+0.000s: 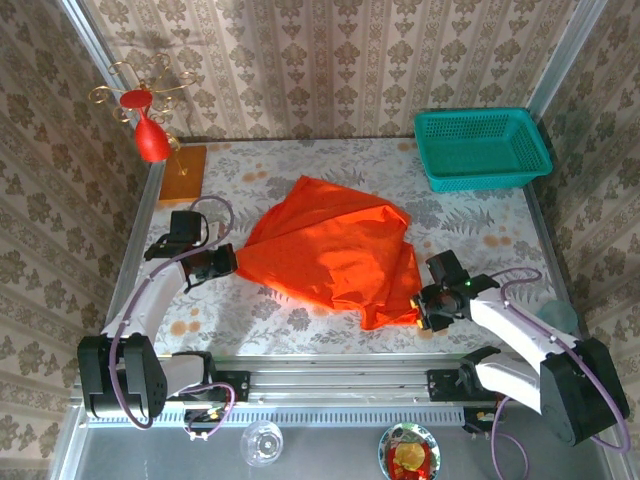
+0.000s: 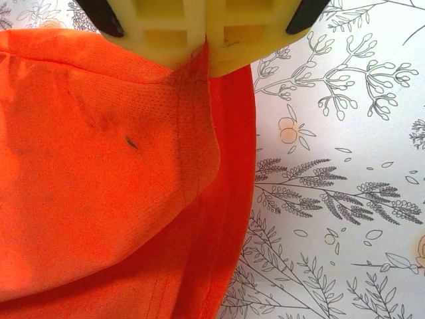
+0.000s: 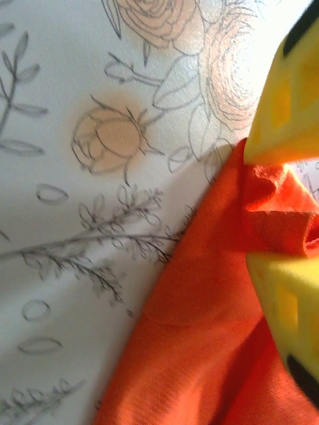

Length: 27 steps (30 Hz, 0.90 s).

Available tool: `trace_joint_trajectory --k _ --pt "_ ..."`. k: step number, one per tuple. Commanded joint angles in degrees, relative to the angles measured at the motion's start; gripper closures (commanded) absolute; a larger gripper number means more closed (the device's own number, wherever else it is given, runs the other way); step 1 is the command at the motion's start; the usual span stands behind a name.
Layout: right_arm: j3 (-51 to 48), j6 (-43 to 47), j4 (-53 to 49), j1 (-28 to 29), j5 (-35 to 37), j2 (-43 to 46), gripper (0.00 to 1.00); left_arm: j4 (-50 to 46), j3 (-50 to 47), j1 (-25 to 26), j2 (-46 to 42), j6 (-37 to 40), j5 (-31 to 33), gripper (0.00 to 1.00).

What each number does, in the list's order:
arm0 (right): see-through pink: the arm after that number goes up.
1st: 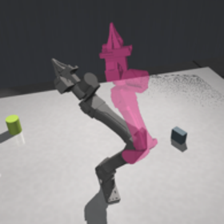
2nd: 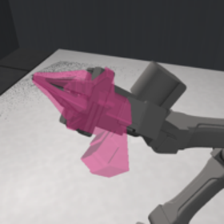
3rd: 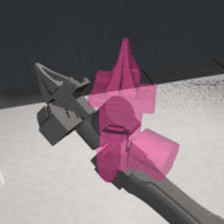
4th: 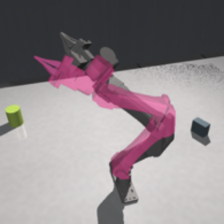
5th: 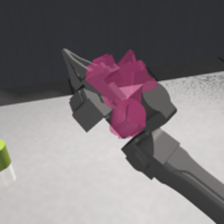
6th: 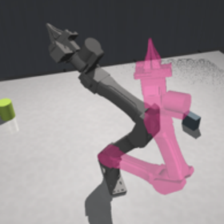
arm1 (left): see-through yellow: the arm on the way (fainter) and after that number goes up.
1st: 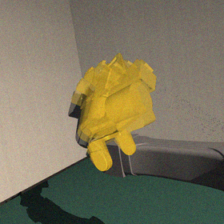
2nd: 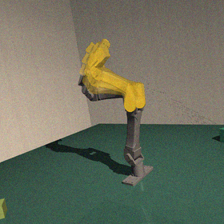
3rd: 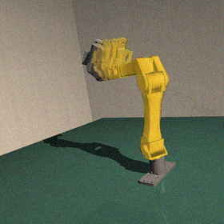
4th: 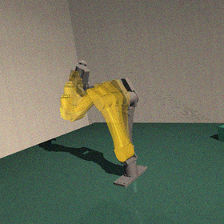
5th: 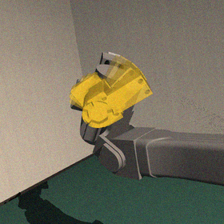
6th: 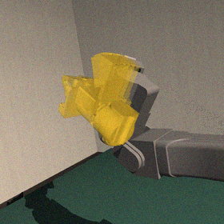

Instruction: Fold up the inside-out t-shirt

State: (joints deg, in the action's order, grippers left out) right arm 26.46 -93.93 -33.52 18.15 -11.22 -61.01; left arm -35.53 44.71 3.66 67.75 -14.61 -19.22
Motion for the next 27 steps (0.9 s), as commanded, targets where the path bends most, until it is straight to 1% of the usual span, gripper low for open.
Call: trace_joint_trajectory --k 1,2,3,5,7,10,14,17,19,21,24,26,27 --pt "-0.94 -2.66 -0.50 -0.74 -0.11 2.30 0.74 -0.10 0.91 -0.32 -1.12 -0.42 0.33 1.00" --pt "-0.97 -2.58 -0.65 -0.91 -0.11 2.99 0.78 -0.08 0.95 -0.34 -1.05 -0.37 0.26 1.00" --pt "-0.87 -2.59 -1.04 -1.14 -0.20 3.74 0.87 -0.01 1.05 -0.32 -1.04 -0.42 0.24 1.00" --pt "-0.18 -2.41 -2.56 -1.59 -0.14 5.62 1.00 -0.03 1.38 -0.37 -1.05 -0.42 -0.02 1.00" --pt "1.49 -1.36 -3.84 -2.19 0.80 8.26 1.00 -0.13 2.15 -0.32 -1.20 -0.42 -0.37 1.00" --pt "6.89 2.14 -6.26 -3.83 3.80 12.71 1.00 -0.48 4.28 -0.32 -1.77 -0.81 -1.44 1.00" --pt "18.54 13.71 -7.26 -7.84 6.96 15.32 1.00 1.14 7.89 -0.32 -3.24 -2.17 -4.30 1.00" --pt "31.82 24.21 -9.90 -10.84 9.17 12.30 1.00 5.73 10.80 -0.40 -4.35 -4.23 -8.56 1.00" --pt "41.56 30.90 -13.05 -11.38 11.04 8.88 1.00 8.77 13.09 -0.33 -4.64 -5.98 -10.91 1.00" --pt "49.74 37.50 -14.10 -11.40 11.57 6.22 1.00 11.93 15.97 -0.32 -4.81 -7.21 -13.02 1.00" --pt "56.51 43.42 -12.61 -11.40 11.24 3.87 1.00 14.36 22.91 -0.49 -4.65 -7.47 -14.65 1.00" --pt "58.10 43.71 -11.44 -11.48 10.29 2.70 1.00 14.25 30.71 -0.88 -4.06 -6.69 -15.65 1.00" --pt "58.29 43.40 -9.85 -11.55 8.48 2.04 1.00 13.80 35.89 -1.25 -3.33 -6.06 -16.24 1.00"
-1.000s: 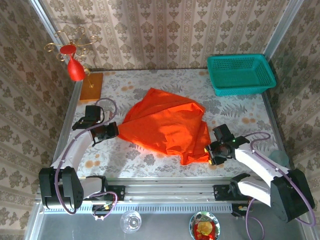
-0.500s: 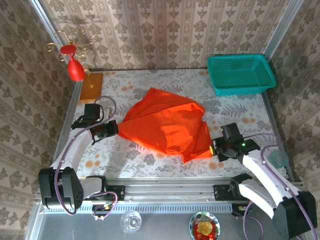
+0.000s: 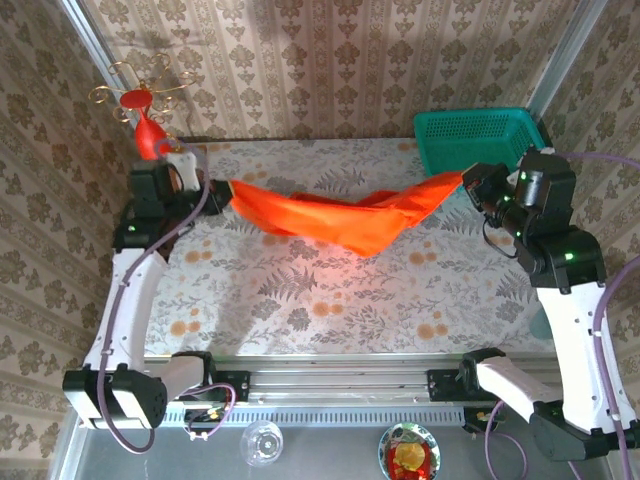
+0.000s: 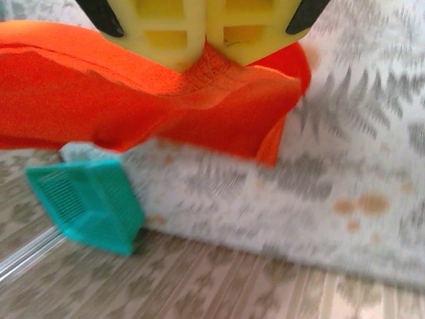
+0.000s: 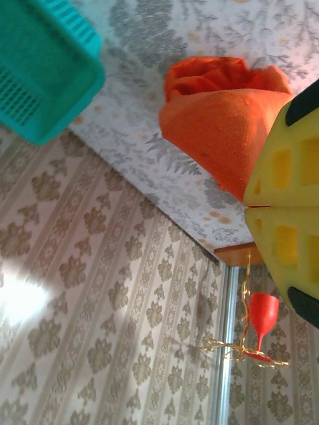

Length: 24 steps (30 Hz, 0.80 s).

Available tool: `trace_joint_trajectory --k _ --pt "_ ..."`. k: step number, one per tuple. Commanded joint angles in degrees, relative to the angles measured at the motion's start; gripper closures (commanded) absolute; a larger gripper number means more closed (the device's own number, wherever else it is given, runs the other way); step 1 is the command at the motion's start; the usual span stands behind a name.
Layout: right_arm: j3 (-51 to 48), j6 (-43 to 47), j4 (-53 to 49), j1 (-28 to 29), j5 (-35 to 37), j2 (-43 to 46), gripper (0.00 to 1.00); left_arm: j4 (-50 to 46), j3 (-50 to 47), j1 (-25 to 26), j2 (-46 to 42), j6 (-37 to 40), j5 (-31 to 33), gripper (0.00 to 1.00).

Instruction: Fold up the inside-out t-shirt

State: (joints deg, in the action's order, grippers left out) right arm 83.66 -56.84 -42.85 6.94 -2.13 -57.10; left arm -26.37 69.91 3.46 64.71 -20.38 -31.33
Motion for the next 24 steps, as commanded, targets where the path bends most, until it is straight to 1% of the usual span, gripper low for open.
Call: trace_joint_trajectory --k 1,3,4,5,6,8,12,13,14,16,17,20,21,24 --pt "0.56 5.41 1.77 -0.35 -2.91 -2.33 1.00 4.14 15.10 -1.33 0.48 0.18 -4.57 1.00" --pt "-0.84 2.01 8.19 -0.35 -8.28 -3.50 1.00 3.56 26.04 -1.53 2.38 1.33 -5.05 1.00" --pt "-0.95 0.76 10.24 -0.35 -9.72 -3.96 1.00 3.75 29.30 -1.53 3.05 1.49 -5.05 1.00" --pt "-0.20 0.14 11.38 -0.43 -10.00 -4.55 1.00 4.08 31.92 -1.53 3.82 1.12 -5.05 1.00" --pt "1.63 0.54 11.09 -0.64 -8.83 -4.90 1.00 4.20 33.47 -1.53 4.45 0.92 -4.82 1.00" --pt "7.31 3.68 7.78 -1.80 -4.02 -5.04 1.00 4.91 32.38 -1.44 4.94 0.08 -4.53 1.00" --pt "24.14 14.45 -0.39 -3.07 9.72 -5.78 1.00 9.08 23.06 -1.44 4.77 -3.08 -5.05 1.00" --pt "27.17 16.36 -1.17 -3.07 11.80 -6.07 1.00 9.85 21.35 -1.46 4.58 -3.76 -6.88 1.00" --pt "29.56 17.81 -1.53 -3.07 13.40 -6.26 1.00 10.85 19.61 -1.38 4.19 -4.47 -6.99 1.00" --pt "31.12 18.61 -0.89 -3.07 13.72 -6.60 1.00 12.29 18.01 -1.44 3.23 -5.02 -6.79 1.00" --pt "30.77 18.25 -0.41 -3.08 12.78 -6.77 1.00 11.98 18.83 -1.68 2.85 -4.73 -6.15 1.00" --pt "28.33 16.73 0.91 -3.07 9.43 -7.56 1.00 9.79 25.13 -2.32 2.07 -2.96 -5.79 1.00" --pt "27.63 16.30 1.22 -3.07 9.04 -7.59 1.00 9.11 27.06 -2.32 1.92 -2.21 -4.37 1.00" --pt "26.20 16.06 2.36 -3.07 9.30 -6.62 1.00 8.70 28.41 -2.32 1.61 -2.21 -5.05 1.00"
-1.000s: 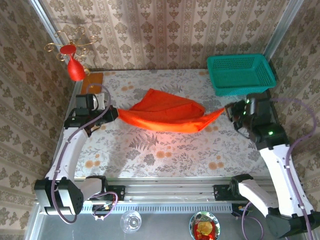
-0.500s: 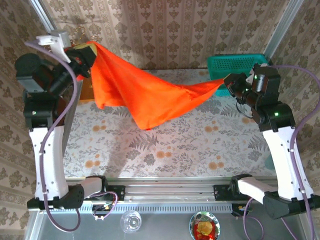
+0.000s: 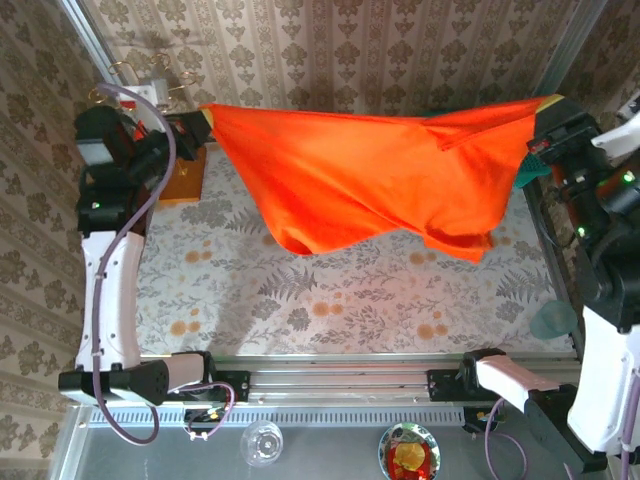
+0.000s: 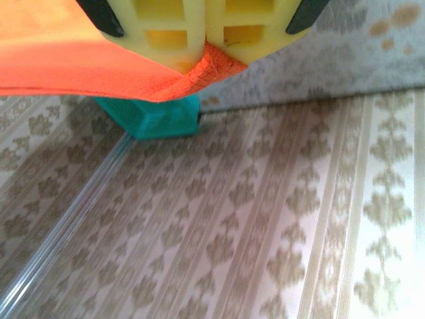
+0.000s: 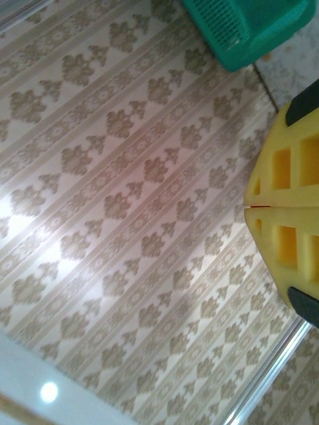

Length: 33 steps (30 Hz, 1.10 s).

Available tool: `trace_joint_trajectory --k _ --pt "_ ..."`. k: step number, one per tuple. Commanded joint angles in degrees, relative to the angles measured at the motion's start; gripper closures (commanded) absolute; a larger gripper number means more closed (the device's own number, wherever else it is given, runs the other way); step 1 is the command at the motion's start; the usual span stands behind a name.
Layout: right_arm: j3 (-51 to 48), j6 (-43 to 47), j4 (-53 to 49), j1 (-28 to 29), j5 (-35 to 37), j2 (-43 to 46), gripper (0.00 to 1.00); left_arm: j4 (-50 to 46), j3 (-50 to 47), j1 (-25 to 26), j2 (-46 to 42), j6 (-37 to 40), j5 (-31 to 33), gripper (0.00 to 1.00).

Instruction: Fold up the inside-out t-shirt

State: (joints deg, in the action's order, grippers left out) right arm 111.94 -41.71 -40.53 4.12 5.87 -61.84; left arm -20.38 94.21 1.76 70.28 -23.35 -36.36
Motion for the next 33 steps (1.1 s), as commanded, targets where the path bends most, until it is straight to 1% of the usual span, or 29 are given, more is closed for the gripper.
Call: trace_joint_trajectory --k 1,3,7,12,15,20,21,22,24,27,31,33 --pt "-2.60 0.93 0.45 -0.25 1.57 -1.35 1.00 2.87 3.38 -0.62 -4.09 0.18 -0.86 1.00" --pt "-3.20 1.02 0.84 -0.25 2.19 -0.42 1.00 4.01 0.96 -0.53 -4.65 -0.86 -3.02 1.00" --pt "-3.45 1.70 0.57 -0.25 2.13 0.73 1.00 4.18 -1.73 -0.53 -6.97 -0.74 -2.44 1.00" --pt "-4.65 2.46 1.98 -0.25 0.36 3.55 1.00 1.61 1.12 -0.53 -9.80 1.94 -0.81 1.00" --pt "-5.13 3.33 3.01 -0.26 0.11 6.19 1.00 2.39 2.32 -0.53 -11.96 2.69 -1.06 1.00" --pt "-1.68 5.11 4.61 -0.25 -0.07 8.52 1.00 3.98 4.60 -0.49 -14.73 2.70 -0.74 1.00" --pt "-0.51 5.53 4.48 -0.25 0.01 8.14 1.00 3.58 5.57 -0.53 -14.67 2.85 -0.81 1.00" --pt "0.82 6.10 4.24 -0.25 0.15 7.40 1.00 2.65 6.86 -0.53 -14.33 3.22 1.22 1.00" --pt "2.96 7.09 4.15 -0.25 0.52 5.34 1.00 1.35 8.72 -0.57 -13.11 4.00 1.95 1.00" --pt "5.63 7.85 4.30 -0.25 1.07 0.59 1.00 -0.62 10.35 -0.55 -10.07 5.00 3.43 1.00" --pt "8.68 7.96 4.71 -0.25 -0.05 -8.06 1.00 -2.96 9.17 -0.53 -5.55 7.21 7.05 1.00" --pt "8.50 7.56 6.11 -0.16 -0.58 -12.19 1.00 -3.85 7.48 -0.66 -3.40 8.74 9.51 1.00"
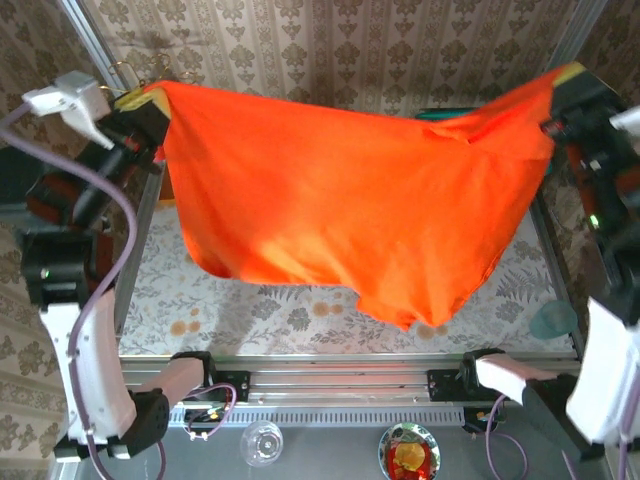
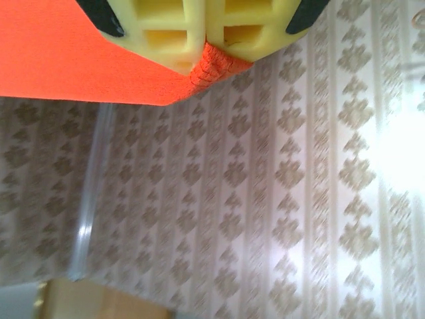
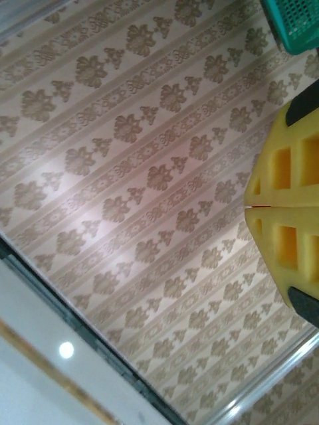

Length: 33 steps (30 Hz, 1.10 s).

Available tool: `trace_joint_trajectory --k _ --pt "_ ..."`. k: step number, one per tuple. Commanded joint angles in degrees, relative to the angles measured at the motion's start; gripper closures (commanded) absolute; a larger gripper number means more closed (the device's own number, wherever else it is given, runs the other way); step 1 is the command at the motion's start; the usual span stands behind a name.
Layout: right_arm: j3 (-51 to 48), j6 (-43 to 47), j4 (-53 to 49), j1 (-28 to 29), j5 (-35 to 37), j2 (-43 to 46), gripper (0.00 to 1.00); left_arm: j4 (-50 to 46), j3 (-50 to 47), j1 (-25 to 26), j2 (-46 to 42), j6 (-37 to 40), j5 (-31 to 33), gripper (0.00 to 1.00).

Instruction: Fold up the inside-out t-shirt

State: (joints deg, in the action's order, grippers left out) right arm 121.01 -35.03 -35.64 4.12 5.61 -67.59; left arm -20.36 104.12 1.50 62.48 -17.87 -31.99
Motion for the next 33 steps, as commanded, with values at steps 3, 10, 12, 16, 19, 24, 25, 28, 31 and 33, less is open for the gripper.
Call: trace_joint_trajectory --k 3,10,12,16,19,24,25,28,31,33 --pt "-1.70 0.33 3.62 0.22 -1.23 -13.81 1.00 -4.19 -5.73 -0.65 9.15 5.29 8.54 1.00" --pt "-0.68 0.97 8.41 2.47 -1.14 -35.18 1.00 2.62 -10.49 -1.55 28.09 5.63 8.02 1.00" --pt "2.65 0.84 9.01 2.64 -0.91 -42.95 1.00 4.58 -7.93 -1.51 36.03 5.12 8.12 1.00" --pt "22.90 1.16 1.98 2.91 -0.91 -63.09 0.87 0.86 6.27 -1.52 54.33 2.49 9.65 0.82" --pt "42.68 0.28 -7.67 2.91 -2.40 -75.96 0.56 -4.49 16.77 -1.11 62.67 2.33 11.32 0.62" --pt "40.99 1.30 -12.20 3.30 -5.18 -74.79 0.49 -10.50 21.94 0.26 63.82 4.63 12.87 0.53" --pt "36.61 1.72 -11.29 3.43 -5.48 -72.33 0.49 -10.93 21.17 0.54 63.07 5.17 12.83 0.53" --pt "18.55 2.15 -4.34 4.26 -7.13 -62.42 0.49 -12.69 17.47 1.52 59.39 6.50 12.98 0.53" --pt "6.16 2.48 -0.94 5.23 -8.20 -54.82 0.49 -13.36 11.90 3.14 54.83 7.78 13.01 0.53" --pt "1.23 2.59 -1.96 5.78 -10.23 -51.68 0.50 -13.90 8.06 4.39 51.41 8.61 13.76 0.53"
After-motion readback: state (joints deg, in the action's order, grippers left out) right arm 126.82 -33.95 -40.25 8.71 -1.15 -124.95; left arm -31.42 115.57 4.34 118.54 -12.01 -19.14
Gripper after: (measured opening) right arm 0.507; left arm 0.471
